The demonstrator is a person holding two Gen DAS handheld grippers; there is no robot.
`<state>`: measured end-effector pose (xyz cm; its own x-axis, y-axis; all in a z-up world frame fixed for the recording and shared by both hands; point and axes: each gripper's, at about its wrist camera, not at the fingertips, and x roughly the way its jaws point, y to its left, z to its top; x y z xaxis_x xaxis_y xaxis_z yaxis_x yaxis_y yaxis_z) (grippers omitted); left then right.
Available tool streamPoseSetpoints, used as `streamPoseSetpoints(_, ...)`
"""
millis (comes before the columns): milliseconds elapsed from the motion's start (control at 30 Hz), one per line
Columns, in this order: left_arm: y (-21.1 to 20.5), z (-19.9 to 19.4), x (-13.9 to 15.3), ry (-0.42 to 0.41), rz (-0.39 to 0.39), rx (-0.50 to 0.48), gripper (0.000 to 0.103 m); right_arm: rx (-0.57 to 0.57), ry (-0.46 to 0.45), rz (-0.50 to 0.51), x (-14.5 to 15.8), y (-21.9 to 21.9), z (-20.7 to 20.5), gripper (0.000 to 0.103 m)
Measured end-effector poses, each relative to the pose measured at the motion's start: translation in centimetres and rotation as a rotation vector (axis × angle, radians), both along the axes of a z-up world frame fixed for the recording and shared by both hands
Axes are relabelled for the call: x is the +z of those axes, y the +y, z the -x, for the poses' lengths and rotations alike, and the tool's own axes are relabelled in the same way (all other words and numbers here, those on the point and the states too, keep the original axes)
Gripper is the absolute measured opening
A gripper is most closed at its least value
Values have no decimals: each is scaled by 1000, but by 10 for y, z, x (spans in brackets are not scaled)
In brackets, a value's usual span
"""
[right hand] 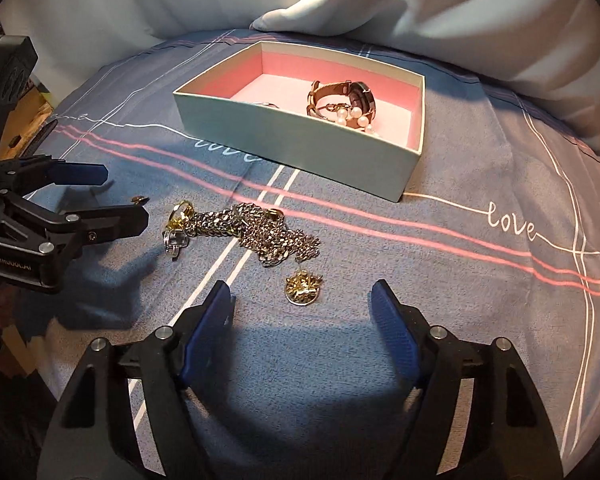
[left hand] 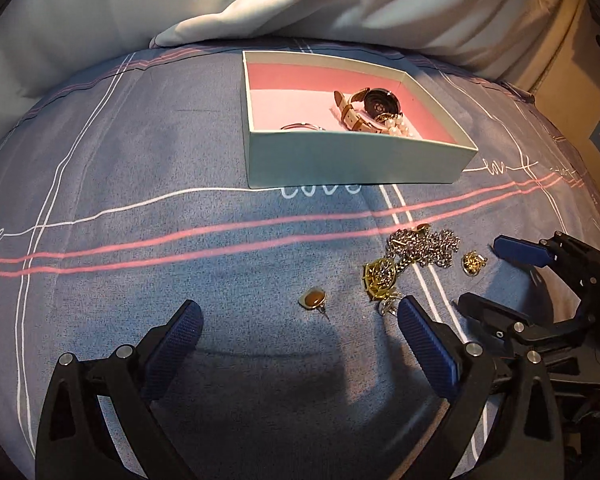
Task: Organize jewelry
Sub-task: 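Grasp the gold pendant with the right gripper while the left gripper grasps the amber earring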
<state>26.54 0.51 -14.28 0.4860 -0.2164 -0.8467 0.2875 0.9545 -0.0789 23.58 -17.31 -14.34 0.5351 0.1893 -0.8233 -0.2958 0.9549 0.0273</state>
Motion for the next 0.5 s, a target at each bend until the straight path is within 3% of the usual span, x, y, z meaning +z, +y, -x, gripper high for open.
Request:
streamPoseSetpoints(200,-6,-4,-8,-43,-73,-15,95,-31,-7,-21,-6,2,-3,63)
streamPoseSetpoints(300,-11,-1,-11,-70,-123,-33,84,-27,-17,-6,-7,4,-2,62)
streamPoseSetpoints(400,-12,4,-7,-88,-110,-51,66,-15,-22,-5,-7,9,-3,50)
streamPoseSetpoints(467,-13,6,-5,-101,-94,-62,43,5,-23,-2,-6,13,-2,37)
streamPoseSetpoints(500,-14,7,-3,-101,-83,-67,36,15,-24,0,-6,16,-2,27)
